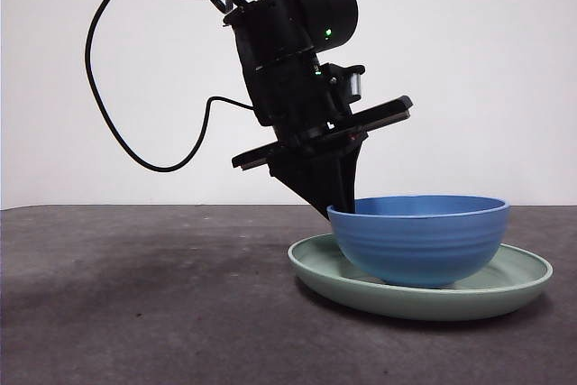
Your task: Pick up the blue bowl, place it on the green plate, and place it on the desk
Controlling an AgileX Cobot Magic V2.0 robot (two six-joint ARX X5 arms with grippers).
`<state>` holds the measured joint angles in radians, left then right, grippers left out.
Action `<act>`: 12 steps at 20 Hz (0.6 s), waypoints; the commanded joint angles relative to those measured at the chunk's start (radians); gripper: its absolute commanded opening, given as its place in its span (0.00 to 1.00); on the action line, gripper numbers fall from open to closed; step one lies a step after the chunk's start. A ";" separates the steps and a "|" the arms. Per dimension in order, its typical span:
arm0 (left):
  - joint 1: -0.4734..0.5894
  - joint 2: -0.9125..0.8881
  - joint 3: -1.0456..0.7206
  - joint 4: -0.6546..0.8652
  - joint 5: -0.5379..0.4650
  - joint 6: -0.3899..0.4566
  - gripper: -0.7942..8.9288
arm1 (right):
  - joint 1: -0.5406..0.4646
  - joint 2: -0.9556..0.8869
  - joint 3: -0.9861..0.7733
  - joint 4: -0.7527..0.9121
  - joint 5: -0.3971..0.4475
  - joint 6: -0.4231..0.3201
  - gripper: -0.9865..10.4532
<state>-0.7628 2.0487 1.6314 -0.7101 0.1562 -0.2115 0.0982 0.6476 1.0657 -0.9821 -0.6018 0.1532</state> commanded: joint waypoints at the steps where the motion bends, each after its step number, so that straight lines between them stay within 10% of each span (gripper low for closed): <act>1: -0.011 0.032 0.032 0.013 -0.004 -0.010 0.10 | 0.004 0.004 0.013 0.008 0.000 -0.003 0.58; 12: -0.011 0.032 0.032 0.025 -0.004 -0.016 0.17 | 0.004 0.004 0.013 0.008 0.000 0.004 0.58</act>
<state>-0.7628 2.0510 1.6318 -0.6914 0.1555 -0.2218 0.0982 0.6476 1.0657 -0.9821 -0.6018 0.1539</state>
